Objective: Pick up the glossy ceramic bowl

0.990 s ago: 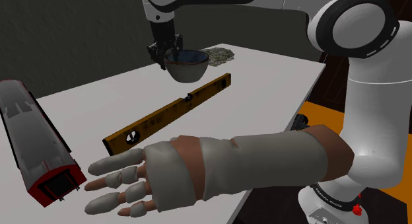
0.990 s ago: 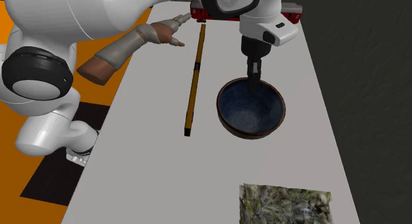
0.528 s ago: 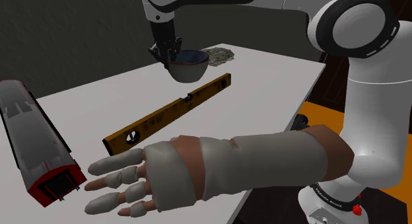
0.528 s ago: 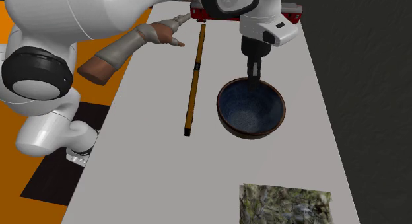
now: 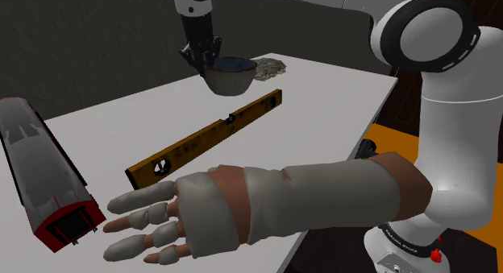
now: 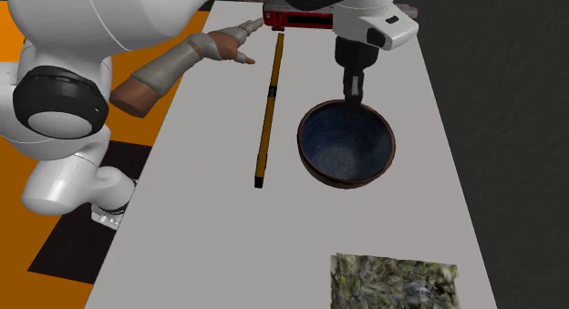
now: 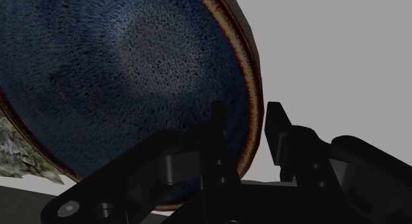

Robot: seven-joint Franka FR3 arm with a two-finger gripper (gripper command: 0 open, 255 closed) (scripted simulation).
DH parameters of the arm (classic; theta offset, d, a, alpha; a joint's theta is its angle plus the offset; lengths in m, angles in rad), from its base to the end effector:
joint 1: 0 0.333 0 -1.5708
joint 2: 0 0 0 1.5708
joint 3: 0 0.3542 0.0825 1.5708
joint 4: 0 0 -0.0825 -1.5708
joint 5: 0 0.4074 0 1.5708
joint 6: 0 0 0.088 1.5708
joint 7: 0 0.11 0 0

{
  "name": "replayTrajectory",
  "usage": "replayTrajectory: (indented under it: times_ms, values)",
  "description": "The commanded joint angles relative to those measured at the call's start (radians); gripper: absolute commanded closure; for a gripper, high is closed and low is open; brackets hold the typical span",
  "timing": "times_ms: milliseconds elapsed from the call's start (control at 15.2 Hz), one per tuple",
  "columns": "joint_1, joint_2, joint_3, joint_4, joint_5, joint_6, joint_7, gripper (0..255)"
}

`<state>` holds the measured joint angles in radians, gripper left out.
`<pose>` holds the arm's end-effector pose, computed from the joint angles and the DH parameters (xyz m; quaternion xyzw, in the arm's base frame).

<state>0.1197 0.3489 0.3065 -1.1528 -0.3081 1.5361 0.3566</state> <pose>0.6562 0.2107 0.6516 0.9944 0.0156 0.0603 0.0856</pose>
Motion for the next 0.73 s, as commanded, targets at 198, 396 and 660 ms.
replayTrajectory:
  times_ms: [198, 396, 660]
  values:
    - [0.025, 0.054, -0.002, 0.155, -0.018, -0.100, -0.017, 255]
    - [0.046, 0.097, -0.005, 0.267, -0.034, -0.168, -0.029, 255]
    - [0.069, 0.141, -0.010, 0.372, -0.049, -0.227, -0.042, 255]
